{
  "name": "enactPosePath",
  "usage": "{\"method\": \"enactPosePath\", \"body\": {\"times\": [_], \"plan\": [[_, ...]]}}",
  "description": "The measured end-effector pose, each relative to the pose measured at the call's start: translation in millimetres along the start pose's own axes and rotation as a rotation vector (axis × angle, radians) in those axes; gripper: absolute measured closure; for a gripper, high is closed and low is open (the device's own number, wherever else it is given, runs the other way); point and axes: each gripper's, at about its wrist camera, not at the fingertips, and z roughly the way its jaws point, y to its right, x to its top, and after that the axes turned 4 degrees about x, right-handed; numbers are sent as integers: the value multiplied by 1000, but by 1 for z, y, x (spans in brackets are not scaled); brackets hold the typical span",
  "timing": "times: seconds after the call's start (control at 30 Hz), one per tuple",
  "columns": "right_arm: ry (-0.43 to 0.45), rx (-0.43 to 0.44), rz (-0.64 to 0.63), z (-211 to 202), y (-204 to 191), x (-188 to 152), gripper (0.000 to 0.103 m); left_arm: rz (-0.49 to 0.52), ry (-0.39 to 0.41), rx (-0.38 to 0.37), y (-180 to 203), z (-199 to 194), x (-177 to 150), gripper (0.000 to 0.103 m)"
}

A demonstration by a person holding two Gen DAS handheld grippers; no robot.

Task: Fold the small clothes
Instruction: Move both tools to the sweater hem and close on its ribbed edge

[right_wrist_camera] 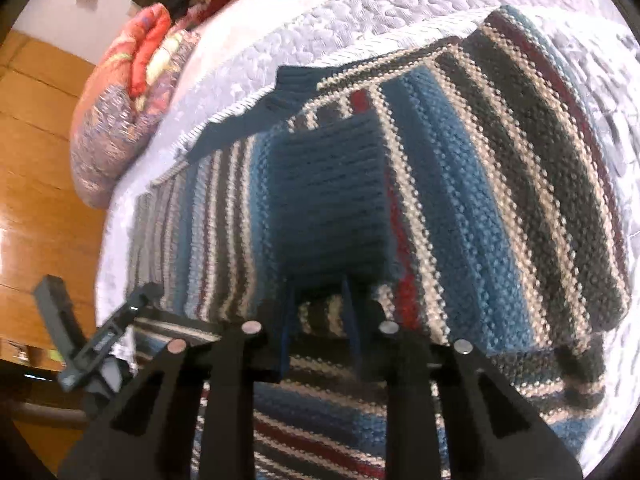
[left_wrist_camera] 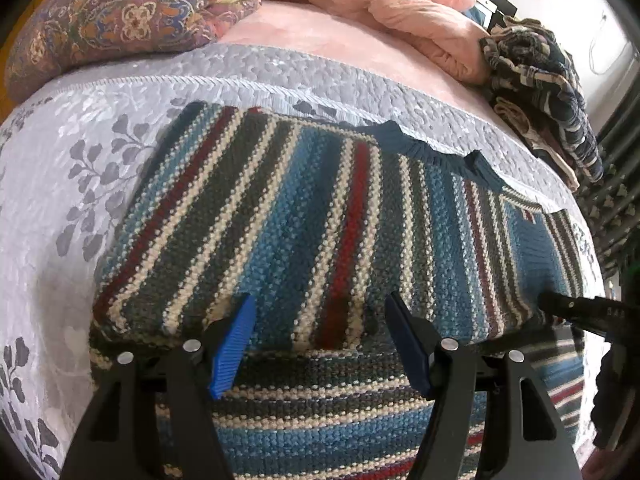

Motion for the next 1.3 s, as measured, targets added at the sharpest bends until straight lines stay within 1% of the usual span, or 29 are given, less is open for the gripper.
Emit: {"method": "enactPosePath", "body": {"times": [0.03, 0.1, 0.13, 0.2, 0.23, 0.3, 0.37, 0.4, 0.47, 0.53, 0.63, 0.77, 0.8, 0.83, 0.9, 0.93, 1.03, 1.1, 1.17, 1.23, 1.27, 1.3], "plan": [[12, 14, 16, -5, 2, -1, 80, 0, 0, 1, 0, 0, 0, 36], [32, 8, 27, -15, 4, -6, 76, -1, 2, 1, 0, -5, 1, 36], [44, -9, 27, -27, 5, -13, 76, -2, 5, 4, 0, -9, 1, 36], [51, -13, 27, -47, 8, -25, 75, 3, 29, 18, 1, -26, 1, 36], [54, -25, 19, -63, 10, -36, 74, 8, 38, 23, 1, -32, -1, 36], [61, -73, -3, -87, 10, -58, 64, 16, 53, 44, 1, -54, -10, 35], [53, -140, -32, -115, 14, -92, 56, 18, 50, 56, -1, -74, -23, 34], [45, -156, -39, -121, 15, -103, 55, 21, 41, 63, -3, -84, -32, 31], [20, -184, -39, -137, 24, -138, 53, 23, 9, 88, -12, -101, -55, 31], [-6, -197, -32, -151, 33, -173, 52, 28, -43, 97, -23, -113, -76, 31], [-28, -207, -15, -165, 44, -220, 49, 9, -128, 142, -49, -136, -113, 31], [-62, -207, 10, -170, 50, -264, 48, -31, -216, 184, -79, -155, -159, 30], [-68, -206, 14, -170, 51, -270, 48, -44, -238, 194, -85, -158, -170, 30], [-80, -196, 29, -169, 53, -281, 47, -48, -248, 195, -87, -159, -176, 30], [-92, -183, 47, -167, 54, -294, 47, -69, -281, 172, -93, -163, -197, 30], [-104, -178, 58, -164, 56, -301, 47, -88, -295, 137, -94, -164, -205, 30], [-121, -156, 78, -158, 60, -318, 47, -96, -332, 85, -91, -163, -220, 30], [-123, -133, 94, -153, 60, -326, 46, -81, -354, 70, -85, -157, -229, 30], [-127, -126, 94, -148, 59, -329, 46, -89, -387, 51, -81, -149, -239, 30], [-122, -132, 77, -143, 54, -331, 47, -84, -388, 52, -76, -145, -243, 31], [-121, -128, 70, -141, 51, -332, 51, -79, -386, 53, -74, -145, -244, 31], [-123, -113, 73, -140, 50, -331, 59, -81, -387, 54, -73, -145, -245, 33]]}}
